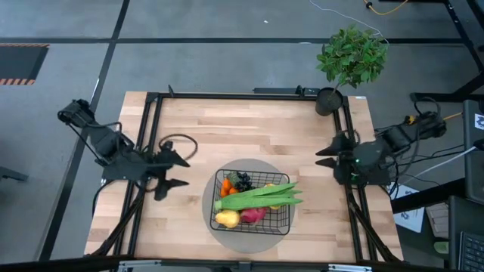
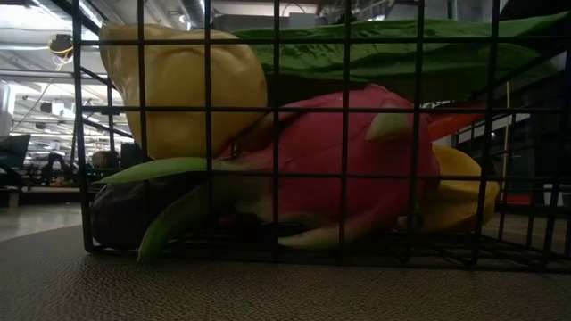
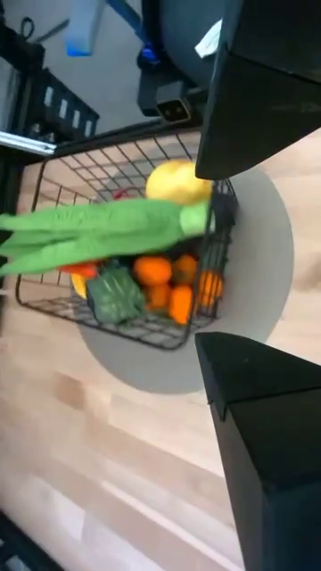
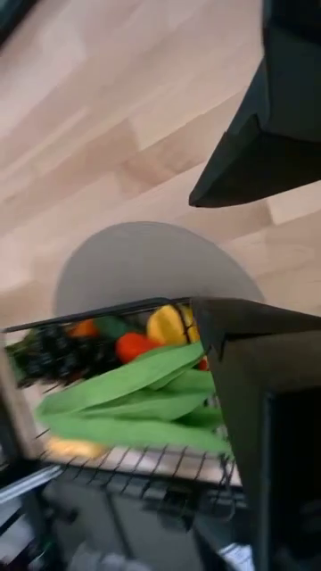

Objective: Build produce basket
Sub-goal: Return to home position

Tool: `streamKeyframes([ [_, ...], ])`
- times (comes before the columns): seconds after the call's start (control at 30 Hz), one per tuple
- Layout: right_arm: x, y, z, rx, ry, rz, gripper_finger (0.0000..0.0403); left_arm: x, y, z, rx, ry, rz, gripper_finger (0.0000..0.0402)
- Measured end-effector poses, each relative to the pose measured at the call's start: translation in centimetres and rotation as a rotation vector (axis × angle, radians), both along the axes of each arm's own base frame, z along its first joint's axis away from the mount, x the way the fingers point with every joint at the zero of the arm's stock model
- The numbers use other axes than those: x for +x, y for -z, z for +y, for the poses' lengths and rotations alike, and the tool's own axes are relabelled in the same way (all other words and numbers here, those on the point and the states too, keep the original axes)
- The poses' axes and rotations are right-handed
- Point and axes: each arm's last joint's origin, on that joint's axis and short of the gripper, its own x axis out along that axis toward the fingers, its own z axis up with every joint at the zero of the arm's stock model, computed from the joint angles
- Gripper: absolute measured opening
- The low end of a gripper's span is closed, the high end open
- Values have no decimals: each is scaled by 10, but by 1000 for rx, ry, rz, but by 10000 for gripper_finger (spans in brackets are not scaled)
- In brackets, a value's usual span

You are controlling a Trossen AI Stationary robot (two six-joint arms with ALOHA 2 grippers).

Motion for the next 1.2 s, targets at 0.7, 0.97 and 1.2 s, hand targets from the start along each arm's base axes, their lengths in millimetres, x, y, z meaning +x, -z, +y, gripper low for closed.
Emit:
streamKeyframes([
  [0.7, -5, -4, 7, -34, -316, -359, 162, -79, 94, 53, 17, 258, -687, 283],
  [0.97, -7, 5, 8, -45, -399, -492, 162, -79, 106, 58, 49, 232, -731, 283],
  [1.2, 0, 30, 11, -65, -400, -524, 162, -74, 114, 59, 62, 230, -726, 283],
])
